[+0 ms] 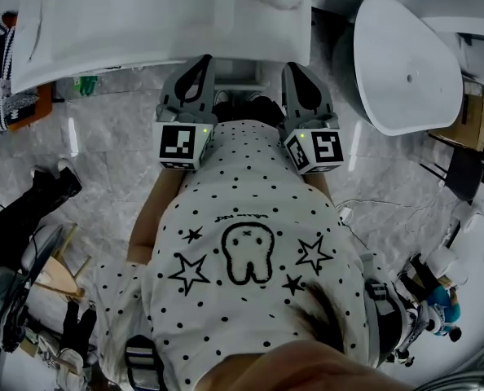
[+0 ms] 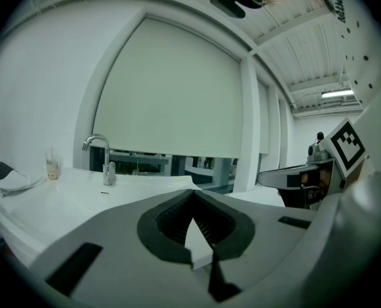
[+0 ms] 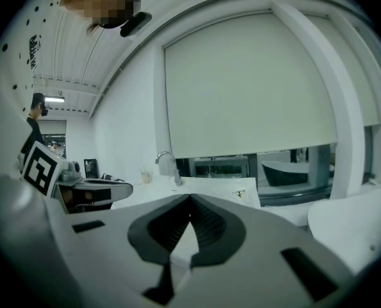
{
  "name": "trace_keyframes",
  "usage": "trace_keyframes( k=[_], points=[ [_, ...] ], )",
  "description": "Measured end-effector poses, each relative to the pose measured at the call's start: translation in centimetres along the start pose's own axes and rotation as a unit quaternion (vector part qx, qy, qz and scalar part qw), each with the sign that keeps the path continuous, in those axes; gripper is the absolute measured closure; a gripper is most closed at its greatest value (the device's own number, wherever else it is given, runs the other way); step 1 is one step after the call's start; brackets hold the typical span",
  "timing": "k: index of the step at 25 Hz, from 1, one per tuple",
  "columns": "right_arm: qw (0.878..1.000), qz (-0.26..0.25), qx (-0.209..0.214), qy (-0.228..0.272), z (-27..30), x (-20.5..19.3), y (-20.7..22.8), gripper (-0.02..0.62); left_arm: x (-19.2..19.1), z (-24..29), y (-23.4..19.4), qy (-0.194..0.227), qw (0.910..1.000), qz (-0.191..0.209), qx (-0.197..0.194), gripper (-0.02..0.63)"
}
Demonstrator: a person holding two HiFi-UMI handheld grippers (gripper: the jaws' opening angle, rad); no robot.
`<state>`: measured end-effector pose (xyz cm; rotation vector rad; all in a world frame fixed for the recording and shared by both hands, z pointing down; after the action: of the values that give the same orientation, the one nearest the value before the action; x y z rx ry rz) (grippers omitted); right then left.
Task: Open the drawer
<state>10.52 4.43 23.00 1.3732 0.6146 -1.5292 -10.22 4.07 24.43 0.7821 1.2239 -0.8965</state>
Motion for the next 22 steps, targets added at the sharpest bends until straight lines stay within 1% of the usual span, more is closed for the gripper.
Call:
trace_keyframes(
  k=[4,8,11,15,18,22],
  points=[
    [1.000,-0.008,0.006,-0.004,-0.2,-0.2,0.3,0.581,0.0,0.0,0.5,-0.002,1.0000,-0.001,0.005,0.603],
    [0.999,-0.031,0.017,-0.016,-0.3,-0.3,0.6,0.581,0.2,0.3,1.4,-0.002,0.9999,-0.004,0.011,0.603],
    [0.998,-0.044,0.031,-0.028,-0.4,-0.3,0.6,0.581,0.4,0.2,2.1,-0.012,0.9998,-0.006,0.015,0.603],
    [0.996,-0.064,0.052,-0.045,-0.7,0.2,1.2,0.581,0.9,0.5,3.4,-0.002,0.9994,-0.011,0.033,0.603],
    [0.994,-0.078,0.059,-0.055,-1.2,0.3,1.6,0.581,1.3,0.8,4.6,-0.008,0.9995,-0.008,0.030,0.603],
    [0.993,-0.085,0.060,-0.056,-2.0,0.6,2.7,0.581,1.7,1.5,6.4,-0.011,0.9998,0.000,0.019,0.602]
  ],
)
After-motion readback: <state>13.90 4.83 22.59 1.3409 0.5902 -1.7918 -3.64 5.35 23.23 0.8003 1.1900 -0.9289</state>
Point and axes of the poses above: the fingertips, and each gripper's own axes: z forward along the fingers, y to its right, x out of its top, the point moved 7 cm from there along -z, backward along the fingers, and after that the axes turned 8 degrees about z, right-handed, at the moved point
